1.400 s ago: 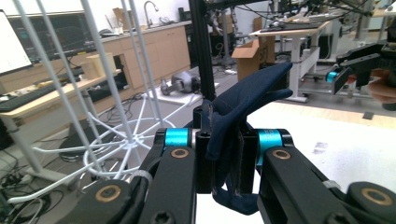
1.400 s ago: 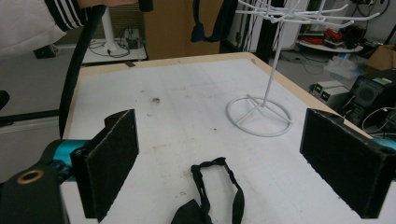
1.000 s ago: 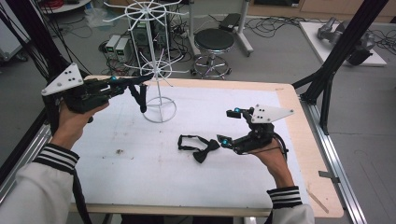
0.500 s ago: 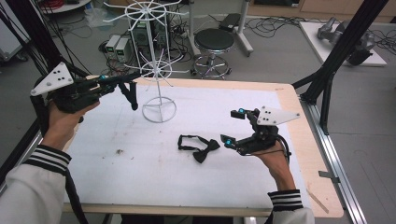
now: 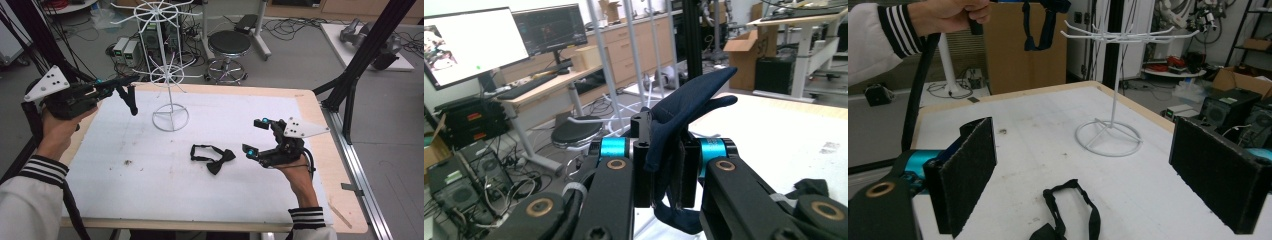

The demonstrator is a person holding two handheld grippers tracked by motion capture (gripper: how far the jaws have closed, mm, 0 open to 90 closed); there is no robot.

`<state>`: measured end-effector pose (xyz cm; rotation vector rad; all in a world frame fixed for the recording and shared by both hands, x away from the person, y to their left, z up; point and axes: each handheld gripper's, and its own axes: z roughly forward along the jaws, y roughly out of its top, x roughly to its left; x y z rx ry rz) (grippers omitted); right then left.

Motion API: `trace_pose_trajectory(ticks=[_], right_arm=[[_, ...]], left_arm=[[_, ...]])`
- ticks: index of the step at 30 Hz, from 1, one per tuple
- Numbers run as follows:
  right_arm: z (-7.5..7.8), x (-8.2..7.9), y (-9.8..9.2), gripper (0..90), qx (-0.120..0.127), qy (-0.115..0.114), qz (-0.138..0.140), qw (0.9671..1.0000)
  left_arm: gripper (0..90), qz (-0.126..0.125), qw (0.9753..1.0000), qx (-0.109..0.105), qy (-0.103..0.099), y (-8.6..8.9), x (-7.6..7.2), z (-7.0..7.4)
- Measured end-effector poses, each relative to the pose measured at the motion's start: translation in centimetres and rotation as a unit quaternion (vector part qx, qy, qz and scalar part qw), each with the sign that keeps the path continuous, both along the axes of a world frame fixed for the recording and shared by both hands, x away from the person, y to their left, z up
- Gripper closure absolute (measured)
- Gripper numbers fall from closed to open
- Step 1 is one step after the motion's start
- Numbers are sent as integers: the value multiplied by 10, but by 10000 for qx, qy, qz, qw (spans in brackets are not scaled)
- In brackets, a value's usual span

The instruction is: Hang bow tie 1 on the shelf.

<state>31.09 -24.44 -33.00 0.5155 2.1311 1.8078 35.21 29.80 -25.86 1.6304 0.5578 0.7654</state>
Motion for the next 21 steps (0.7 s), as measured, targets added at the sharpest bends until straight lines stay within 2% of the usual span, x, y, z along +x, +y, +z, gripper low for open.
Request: trace_pose_trajectory(ticks=[10,21], right_arm=[[2,-4,-5,110,121,-121,-67,9998],[3,-5,-5,110,175,-139,-56,9997]], left_arm=[[824,413,9991,60,72,7,8,-3],[824,569,9982,148,146,2,19,2]])
